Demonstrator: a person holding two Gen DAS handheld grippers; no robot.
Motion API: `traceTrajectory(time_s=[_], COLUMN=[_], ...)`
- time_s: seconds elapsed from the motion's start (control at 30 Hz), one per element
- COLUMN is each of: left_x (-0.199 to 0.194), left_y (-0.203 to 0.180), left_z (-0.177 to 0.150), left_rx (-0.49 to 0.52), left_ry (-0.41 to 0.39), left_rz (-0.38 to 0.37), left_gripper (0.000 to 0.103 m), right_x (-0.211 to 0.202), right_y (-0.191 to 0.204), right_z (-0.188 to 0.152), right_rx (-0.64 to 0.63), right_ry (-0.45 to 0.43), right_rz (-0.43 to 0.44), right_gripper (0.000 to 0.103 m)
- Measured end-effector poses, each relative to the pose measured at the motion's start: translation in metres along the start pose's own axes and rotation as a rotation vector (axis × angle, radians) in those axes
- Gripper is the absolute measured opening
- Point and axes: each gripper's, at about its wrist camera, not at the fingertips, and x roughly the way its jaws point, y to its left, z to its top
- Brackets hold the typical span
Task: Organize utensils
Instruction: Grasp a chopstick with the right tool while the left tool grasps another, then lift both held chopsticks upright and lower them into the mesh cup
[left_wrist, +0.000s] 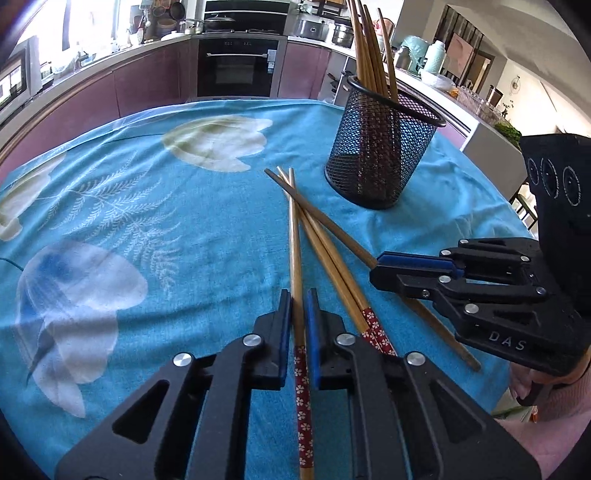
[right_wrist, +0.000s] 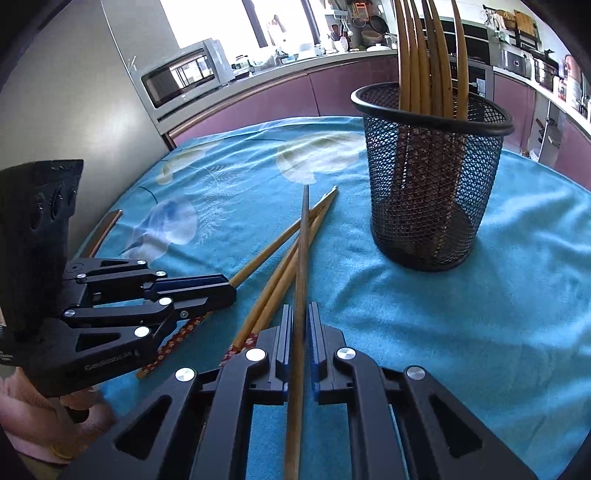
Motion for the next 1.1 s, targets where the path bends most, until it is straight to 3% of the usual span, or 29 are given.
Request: traceTrajectory(time_s=[0.07, 0.27, 0.37, 0.5, 0.8, 1.1], left_x=[0.001, 0.014, 0.021, 0.024, 0.001, -0.043], left_y=[-0.001, 0.0, -0.001, -0.001, -0.002, -0.003], left_z=[0.003, 0.019, 0.026, 0.031, 0.033, 0.048], left_rx=[0.013, 0.032, 0.035, 0.018, -0.003, -0.007], left_ry=[-0.007, 0.007, 0.013, 0.017, -0.033, -0.123], left_rz=[0.017, 0.015, 0.023, 0.007, -0.029, -0.117], left_gripper=[0.024, 0.026, 0.025, 0.008, 0.008, 0.008], right_x=[0.004, 0.012, 0.012, 0.006, -0.03, -0.061], right_y=[-0.001, 0.0, -0.002, -0.004, -0.01, -0.017], right_z=[0.003, 0.012, 0.014, 0.013, 0.015, 0.022], right_rx=[-0.001, -0.024, -0.024, -0.015, -0.005, 0.021], right_ry=[0.006, 0.012, 0.008, -0.014, -0.106, -0.198], right_rz=[-0.004, -0.017, -0.015, -0.008, 0.016, 0.039], right_gripper=[0.01, 0.01, 0.008, 0.007, 0.006, 0.006])
